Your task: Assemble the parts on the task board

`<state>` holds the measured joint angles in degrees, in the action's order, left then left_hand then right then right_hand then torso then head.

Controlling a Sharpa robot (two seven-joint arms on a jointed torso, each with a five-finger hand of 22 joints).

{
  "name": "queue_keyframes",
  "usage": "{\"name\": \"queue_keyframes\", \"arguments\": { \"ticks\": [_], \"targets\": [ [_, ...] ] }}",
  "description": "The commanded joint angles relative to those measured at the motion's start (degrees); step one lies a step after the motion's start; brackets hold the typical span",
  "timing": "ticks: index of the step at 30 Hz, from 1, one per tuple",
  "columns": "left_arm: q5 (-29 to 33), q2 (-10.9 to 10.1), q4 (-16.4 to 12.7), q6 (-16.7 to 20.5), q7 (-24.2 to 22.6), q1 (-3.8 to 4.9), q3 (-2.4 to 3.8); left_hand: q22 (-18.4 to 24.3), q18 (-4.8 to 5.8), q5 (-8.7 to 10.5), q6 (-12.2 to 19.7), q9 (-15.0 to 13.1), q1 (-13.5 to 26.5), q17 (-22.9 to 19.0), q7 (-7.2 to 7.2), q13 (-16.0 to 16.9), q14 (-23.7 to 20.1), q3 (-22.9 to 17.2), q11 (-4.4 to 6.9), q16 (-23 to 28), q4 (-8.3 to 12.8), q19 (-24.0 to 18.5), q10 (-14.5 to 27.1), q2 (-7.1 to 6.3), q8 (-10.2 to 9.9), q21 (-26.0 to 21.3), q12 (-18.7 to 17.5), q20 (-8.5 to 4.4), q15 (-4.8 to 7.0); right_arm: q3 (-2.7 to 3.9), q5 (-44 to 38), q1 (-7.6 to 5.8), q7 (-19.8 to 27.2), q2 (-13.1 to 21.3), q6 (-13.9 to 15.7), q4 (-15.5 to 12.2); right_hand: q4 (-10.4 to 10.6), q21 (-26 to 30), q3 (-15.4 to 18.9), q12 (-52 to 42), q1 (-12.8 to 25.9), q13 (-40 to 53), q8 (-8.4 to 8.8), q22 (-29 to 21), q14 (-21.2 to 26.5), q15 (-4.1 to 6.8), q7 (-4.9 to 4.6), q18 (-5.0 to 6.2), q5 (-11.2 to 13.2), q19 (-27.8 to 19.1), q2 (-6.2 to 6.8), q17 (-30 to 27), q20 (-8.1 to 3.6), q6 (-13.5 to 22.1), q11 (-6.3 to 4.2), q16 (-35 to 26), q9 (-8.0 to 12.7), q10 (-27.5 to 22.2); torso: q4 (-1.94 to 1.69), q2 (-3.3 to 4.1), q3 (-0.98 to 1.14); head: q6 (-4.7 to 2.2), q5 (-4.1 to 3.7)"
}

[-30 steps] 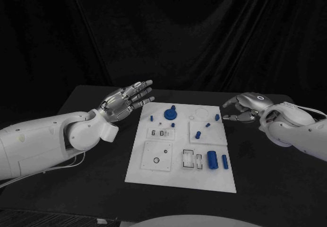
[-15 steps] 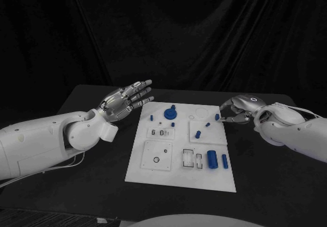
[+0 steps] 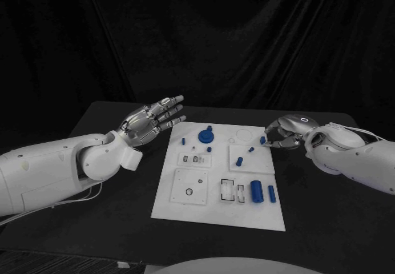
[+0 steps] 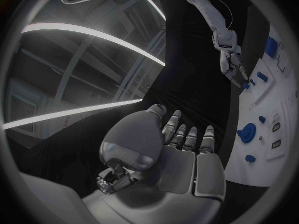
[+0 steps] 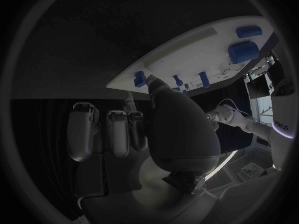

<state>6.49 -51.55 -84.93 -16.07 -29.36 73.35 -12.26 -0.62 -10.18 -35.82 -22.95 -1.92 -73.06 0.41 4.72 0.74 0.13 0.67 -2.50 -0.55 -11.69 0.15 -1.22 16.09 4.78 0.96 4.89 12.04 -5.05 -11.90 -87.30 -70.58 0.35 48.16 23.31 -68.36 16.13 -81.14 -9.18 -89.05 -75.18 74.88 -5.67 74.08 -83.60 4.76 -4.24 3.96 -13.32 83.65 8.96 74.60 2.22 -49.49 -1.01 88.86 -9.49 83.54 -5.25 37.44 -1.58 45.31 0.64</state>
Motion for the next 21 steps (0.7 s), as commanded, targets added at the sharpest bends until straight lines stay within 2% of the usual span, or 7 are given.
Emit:
{"name": "queue_keyframes", "arguments": {
  "ticks": [1, 2, 11, 21],
  "targets": [
    [0.0, 0.1, -0.1, -1.0, -0.5, -0.08, 0.06, 0.3, -0.18, -0.64, -0.4, -1.0, -0.4, -0.3, 0.18, 0.5, 0.0, -2.6, -0.85, 0.4, 0.4, 0.3, 0.2, -0.26, 1.0, -0.6, 1.5, 0.69, -0.84, 0.04, 0.3, 0.2, -0.6, -0.2, -0.7, 0.3, 0.2, 0.0, -1.4, -1.0, -1.2, 15.1, -0.62, 13.0, -6.4, -0.13, 0.07, -1.74, -2.7, 1.9, -0.32, 15.4, -0.39, -0.6, 0.0, 1.1, -0.9, 6.5, -0.05, 0.0, 0.01, 0.06, 0.0],
    [0.0, 0.1, -0.1, -1.0, -0.5, -0.08, 0.06, 0.3, -0.18, -0.64, -0.4, -1.0, -0.4, -0.3, 0.18, 0.5, 0.0, -2.6, -0.85, 0.4, 0.4, 0.3, 0.2, -0.26, 1.0, -0.6, 1.5, 0.69, -0.84, 0.04, 0.4, 0.21, -0.6, -0.3, -0.8, 0.4, 0.2, 0.1, -1.6, -1.0, -1.3, 15.1, -0.65, 13.0, -6.4, -0.15, 0.05, -1.73, -3.7, 1.8, -0.43, 15.4, -0.37, -0.6, 0.02, 1.1, -1.0, 6.5, -0.03, -0.01, 0.0, 0.08, 0.0],
    [0.0, 0.1, 0.0, -1.2, -0.4, -0.1, 0.06, 0.3, -0.17, -0.65, -0.3, -1.0, -0.4, -0.3, 0.21, 0.5, 0.0, -2.8, -0.89, 0.4, 0.5, 0.3, 0.2, -0.22, 1.0, -0.7, 1.4, 0.72, -0.87, 0.04, 1.0, 0.28, -0.1, -1.3, -1.0, 1.4, 0.1, 0.1, -1.9, -1.0, -1.5, 15.1, -0.71, 13.0, -6.4, -0.21, 0.0, -1.72, -5.4, 1.8, -0.8, 15.4, -0.32, -0.5, 0.05, 1.1, -1.2, 6.5, 0.06, -0.05, -0.03, 0.2, 0.26],
    [0.0, 0.2, 0.0, -1.4, -0.2, -0.12, 0.07, 0.4, -0.17, -0.65, -0.3, -1.0, -0.4, -0.3, 0.25, 0.5, 0.0, -2.8, -0.94, 0.4, 0.5, 0.3, 0.2, -0.2, 1.0, -0.7, 1.5, 0.74, -0.89, 0.04, 1.1, 0.41, 0.2, -2.4, -1.6, 2.6, 0.1, 0.2, -2.0, -1.0, -1.6, 15.1, -0.72, 12.9, -6.4, -0.22, -0.01, -1.71, -5.9, 1.8, -0.89, 15.4, -0.31, -0.4, 0.06, 1.1, -1.2, 6.5, 0.01, -0.06, -0.01, 0.44, 0.1]
  ]
}}
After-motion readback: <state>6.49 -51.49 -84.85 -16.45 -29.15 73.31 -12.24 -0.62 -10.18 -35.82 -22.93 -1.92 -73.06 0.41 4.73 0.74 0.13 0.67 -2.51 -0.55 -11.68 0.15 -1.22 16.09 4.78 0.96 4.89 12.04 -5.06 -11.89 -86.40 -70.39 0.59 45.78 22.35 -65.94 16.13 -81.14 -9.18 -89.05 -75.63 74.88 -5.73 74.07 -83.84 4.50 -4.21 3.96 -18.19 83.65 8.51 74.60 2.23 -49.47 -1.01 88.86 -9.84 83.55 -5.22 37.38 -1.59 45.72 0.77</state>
